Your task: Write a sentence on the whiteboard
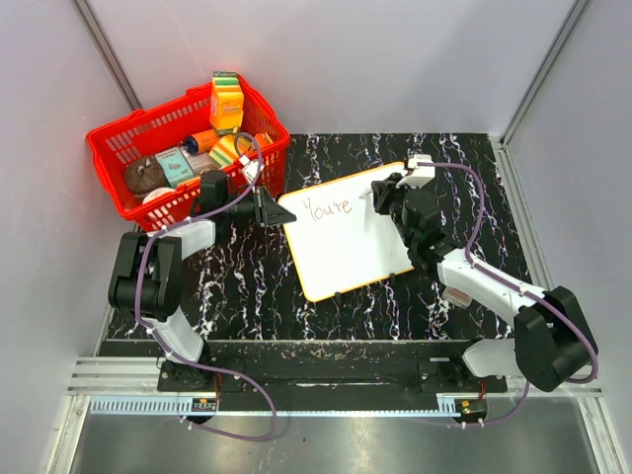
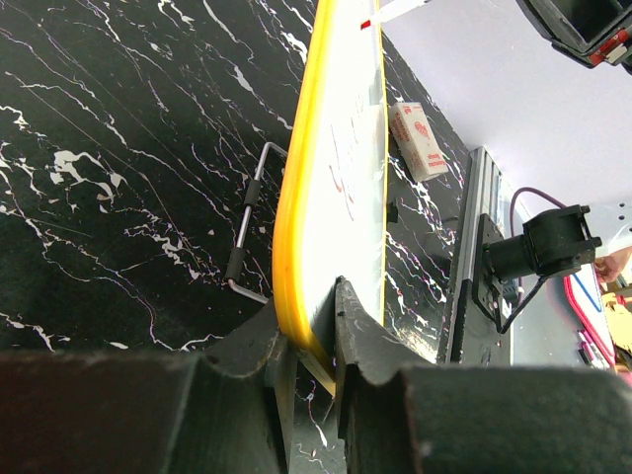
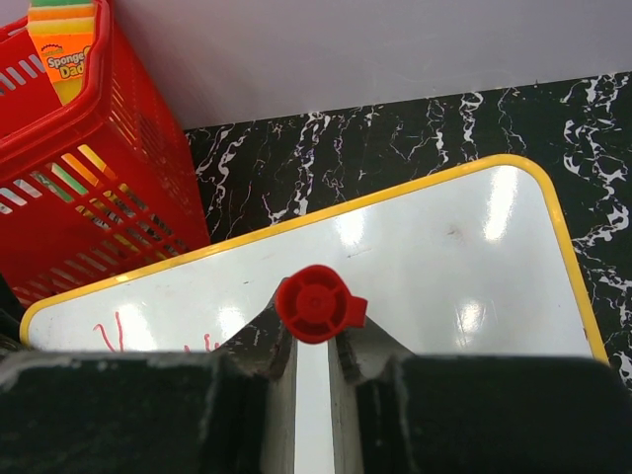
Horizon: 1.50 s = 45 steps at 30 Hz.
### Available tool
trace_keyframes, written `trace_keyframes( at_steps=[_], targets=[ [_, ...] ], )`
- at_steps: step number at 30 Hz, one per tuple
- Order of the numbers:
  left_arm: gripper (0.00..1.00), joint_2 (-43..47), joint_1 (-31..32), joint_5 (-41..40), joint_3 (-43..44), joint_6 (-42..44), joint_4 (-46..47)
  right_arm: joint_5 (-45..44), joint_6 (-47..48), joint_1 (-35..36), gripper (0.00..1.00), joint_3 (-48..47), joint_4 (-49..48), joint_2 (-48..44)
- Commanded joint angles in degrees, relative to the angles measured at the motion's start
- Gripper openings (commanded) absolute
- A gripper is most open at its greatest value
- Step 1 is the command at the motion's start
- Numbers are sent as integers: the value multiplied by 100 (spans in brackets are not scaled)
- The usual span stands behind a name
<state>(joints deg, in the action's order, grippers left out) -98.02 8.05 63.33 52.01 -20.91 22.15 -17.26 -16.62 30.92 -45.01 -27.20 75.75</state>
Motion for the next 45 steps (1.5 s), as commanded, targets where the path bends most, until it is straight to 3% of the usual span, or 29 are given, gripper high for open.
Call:
trace_keyframes(
  at_steps=[1,22,45],
  targets=[
    [0,-209,328,-348,-156,1220,-334,178,-34,-33,0,-210,-172,46],
    [0,-218,328,-365,-156,1238,-361,179,-52,-33,0,203,101,-367],
    [0,-209,320,-339,-156,1238,-343,-181,-96,-59,0,-174,-101,-104]
  ],
)
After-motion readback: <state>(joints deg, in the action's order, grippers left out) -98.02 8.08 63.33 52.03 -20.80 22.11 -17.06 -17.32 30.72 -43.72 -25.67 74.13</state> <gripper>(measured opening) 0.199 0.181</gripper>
